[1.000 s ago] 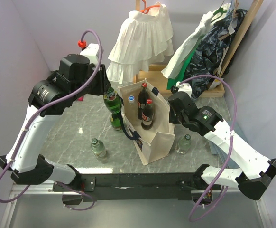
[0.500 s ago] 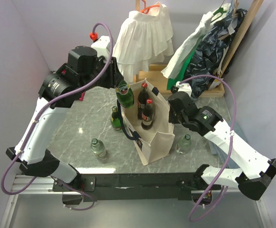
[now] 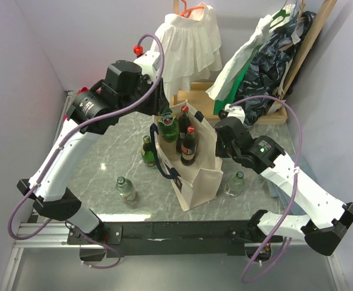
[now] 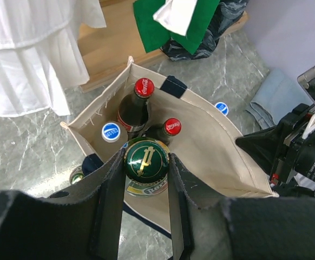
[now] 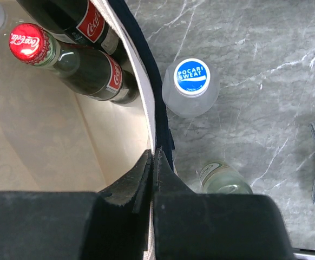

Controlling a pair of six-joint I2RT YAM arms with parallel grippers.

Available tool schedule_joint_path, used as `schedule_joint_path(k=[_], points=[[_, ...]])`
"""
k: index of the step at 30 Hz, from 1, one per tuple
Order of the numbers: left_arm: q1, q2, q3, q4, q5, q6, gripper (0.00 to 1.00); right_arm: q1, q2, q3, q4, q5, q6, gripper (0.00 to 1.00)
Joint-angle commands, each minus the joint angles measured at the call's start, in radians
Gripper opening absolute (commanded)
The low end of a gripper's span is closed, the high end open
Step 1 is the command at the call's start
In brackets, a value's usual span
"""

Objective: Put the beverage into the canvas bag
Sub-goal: Place the drink in the canvas bag.

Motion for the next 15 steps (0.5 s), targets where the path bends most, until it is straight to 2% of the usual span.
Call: schedule_joint_path(k=[1, 15], points=[[-0.016, -0.028, 0.013, 0.195, -0.029, 0.004, 0.01, -0.003, 0.002, -0.010, 0.045, 0.015, 0.014, 0.00], [-0.029, -0.034, -0.110, 0.189, -0.154, 0.001, 0.01, -0.004, 0.008, 0.012, 0.038, 0.016, 0.008, 0.00]])
